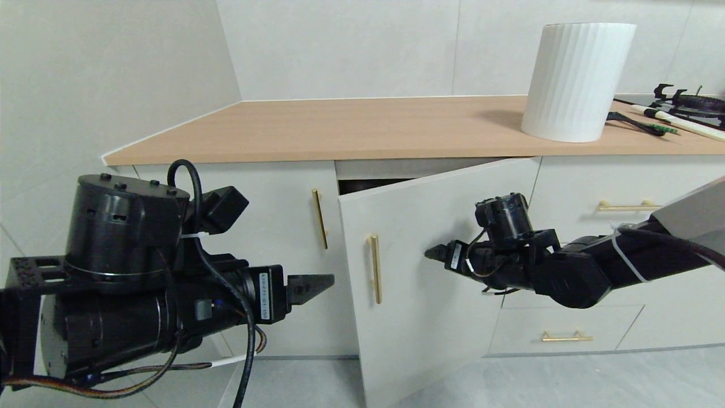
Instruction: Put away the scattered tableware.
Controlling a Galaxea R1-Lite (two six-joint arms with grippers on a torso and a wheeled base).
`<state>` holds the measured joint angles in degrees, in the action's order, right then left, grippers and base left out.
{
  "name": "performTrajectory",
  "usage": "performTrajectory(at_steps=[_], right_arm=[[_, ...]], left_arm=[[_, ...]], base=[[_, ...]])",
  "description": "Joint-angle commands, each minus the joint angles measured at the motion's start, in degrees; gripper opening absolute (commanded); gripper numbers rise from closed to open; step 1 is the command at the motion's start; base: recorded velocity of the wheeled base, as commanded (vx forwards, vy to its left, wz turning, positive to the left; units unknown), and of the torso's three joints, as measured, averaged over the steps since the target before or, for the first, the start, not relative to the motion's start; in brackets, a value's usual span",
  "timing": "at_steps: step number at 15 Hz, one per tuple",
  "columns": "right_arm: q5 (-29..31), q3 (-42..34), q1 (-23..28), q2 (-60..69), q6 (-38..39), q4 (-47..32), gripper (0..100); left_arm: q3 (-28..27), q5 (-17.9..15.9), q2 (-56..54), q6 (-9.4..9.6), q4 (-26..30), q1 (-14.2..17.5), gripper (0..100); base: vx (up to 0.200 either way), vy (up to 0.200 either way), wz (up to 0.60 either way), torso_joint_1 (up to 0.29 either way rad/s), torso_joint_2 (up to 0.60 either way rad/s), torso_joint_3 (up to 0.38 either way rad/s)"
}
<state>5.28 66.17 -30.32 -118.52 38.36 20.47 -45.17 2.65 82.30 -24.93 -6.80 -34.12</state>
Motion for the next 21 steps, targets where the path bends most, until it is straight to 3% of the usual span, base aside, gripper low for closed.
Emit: performTrajectory(at_steps=[1,12,21], right_arm=[[1.8,4.1,0.0,-3.3,2.6,0.2,100],[14.8,16.8,2.3,-11.7,9.7,0.0,100],[15.8,17.5,3.7,-12.1,9.6,-0.2,100]], left_arm=[[0.0,0.0,0.1,-0.03,0.0,-0.1,100],[0.0,0.0,0.3,-0.03,-0.1,-0.1,100],[0.0,-0.1,0.5,-0.03,0.0,-0.1,100]], base=[[0.0,0.0,0.0,0.0,0.0,0.0],[0.0,0.0,0.0,0.0,0.0,0.0],[0.0,0.0,0.0,0.0,0.0,0.0]])
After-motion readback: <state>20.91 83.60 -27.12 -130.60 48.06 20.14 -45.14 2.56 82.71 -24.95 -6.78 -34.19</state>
